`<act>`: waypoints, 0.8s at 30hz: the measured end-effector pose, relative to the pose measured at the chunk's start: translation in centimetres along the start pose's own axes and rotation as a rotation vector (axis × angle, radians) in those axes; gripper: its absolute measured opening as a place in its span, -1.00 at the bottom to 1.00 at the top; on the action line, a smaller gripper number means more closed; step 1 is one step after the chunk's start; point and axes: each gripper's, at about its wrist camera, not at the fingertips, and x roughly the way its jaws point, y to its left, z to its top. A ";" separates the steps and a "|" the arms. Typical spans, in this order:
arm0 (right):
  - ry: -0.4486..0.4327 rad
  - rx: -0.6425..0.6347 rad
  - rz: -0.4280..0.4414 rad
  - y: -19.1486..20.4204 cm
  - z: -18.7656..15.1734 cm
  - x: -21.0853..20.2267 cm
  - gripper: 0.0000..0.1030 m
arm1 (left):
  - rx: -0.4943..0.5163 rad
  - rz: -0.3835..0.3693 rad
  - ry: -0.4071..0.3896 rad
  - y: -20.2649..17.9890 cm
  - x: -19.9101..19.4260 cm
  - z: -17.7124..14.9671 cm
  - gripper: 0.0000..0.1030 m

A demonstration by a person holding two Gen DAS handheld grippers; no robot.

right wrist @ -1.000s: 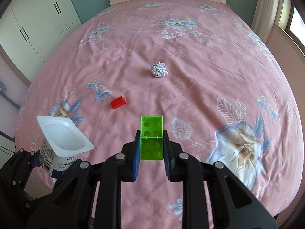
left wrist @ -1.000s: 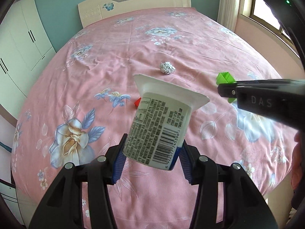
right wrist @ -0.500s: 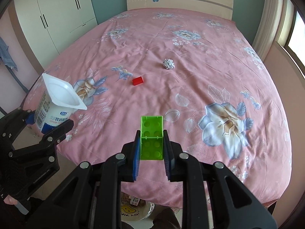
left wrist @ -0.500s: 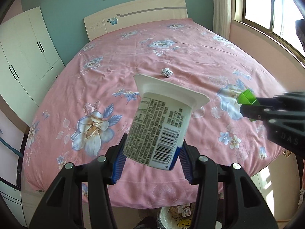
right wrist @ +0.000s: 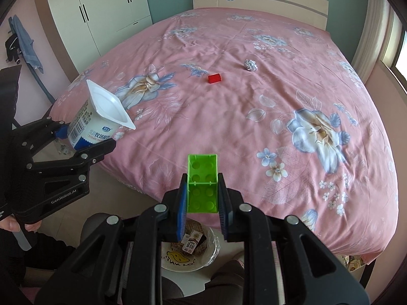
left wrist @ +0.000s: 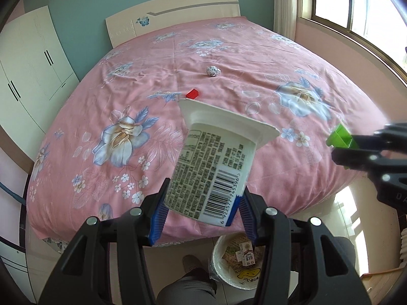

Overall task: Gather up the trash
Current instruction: 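Carry the yogurt cup and lime-green block in both tools over the bin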

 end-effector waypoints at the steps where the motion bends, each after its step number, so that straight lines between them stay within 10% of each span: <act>1: 0.007 -0.002 0.005 0.3 -0.7 0.2 -0.56 | 0.005 -0.005 0.004 -0.2 0.0 -0.6 0.02; 24: 0.243 0.043 0.059 1.7 -14.0 11.6 -0.56 | 0.057 -0.123 0.258 -4.8 10.7 -13.3 0.02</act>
